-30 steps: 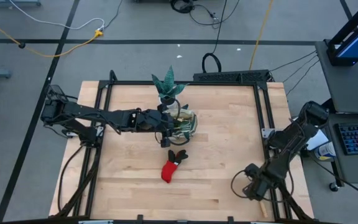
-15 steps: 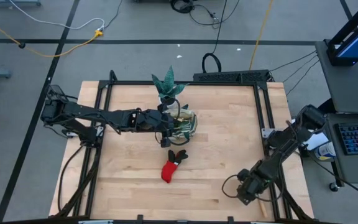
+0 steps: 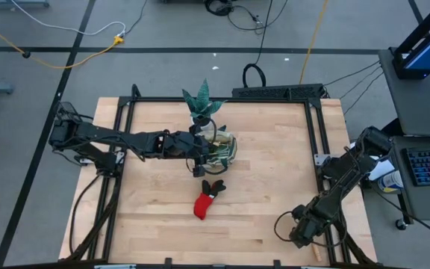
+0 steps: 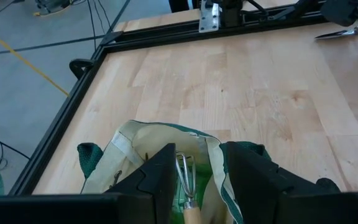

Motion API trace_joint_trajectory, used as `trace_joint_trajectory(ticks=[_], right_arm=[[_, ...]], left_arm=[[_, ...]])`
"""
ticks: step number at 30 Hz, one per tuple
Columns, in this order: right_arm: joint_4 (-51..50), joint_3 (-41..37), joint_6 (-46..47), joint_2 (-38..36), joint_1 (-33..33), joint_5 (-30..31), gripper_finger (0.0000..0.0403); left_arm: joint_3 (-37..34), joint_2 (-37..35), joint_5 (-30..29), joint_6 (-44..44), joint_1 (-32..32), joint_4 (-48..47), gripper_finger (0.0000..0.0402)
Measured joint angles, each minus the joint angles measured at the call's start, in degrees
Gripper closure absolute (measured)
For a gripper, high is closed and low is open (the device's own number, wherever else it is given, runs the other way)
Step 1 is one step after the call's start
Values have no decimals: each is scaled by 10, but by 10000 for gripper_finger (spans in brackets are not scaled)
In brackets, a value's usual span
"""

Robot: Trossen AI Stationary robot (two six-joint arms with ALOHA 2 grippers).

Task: Pick & Place Garden tools in Gardening bag
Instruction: Put the brown trowel into the gardening bag

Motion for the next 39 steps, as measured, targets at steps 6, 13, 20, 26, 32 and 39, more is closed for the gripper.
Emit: trace_joint_trajectory(ticks=[6, 13, 20, 26, 32, 39], right_arm=[[-3, 0, -10, 25, 12, -17, 236], [-3, 0, -50, 55, 6, -23, 236], [-1, 0, -93, 66, 3, -17, 236], [-9, 0, -97, 66, 4, -14, 239], [-10, 0, -97, 66, 4, -14, 285], [0, 1, -136, 64, 4, 35, 355]], left_arm=[[0, 0, 0, 0, 0, 0, 254], [0, 0, 0, -2, 0, 1, 254], [0, 0, 0, -2, 0, 1, 254], [0, 0, 0, -2, 0, 1, 254], [0, 0, 0, -2, 0, 1, 254], [0, 0, 0, -2, 0, 1, 254]])
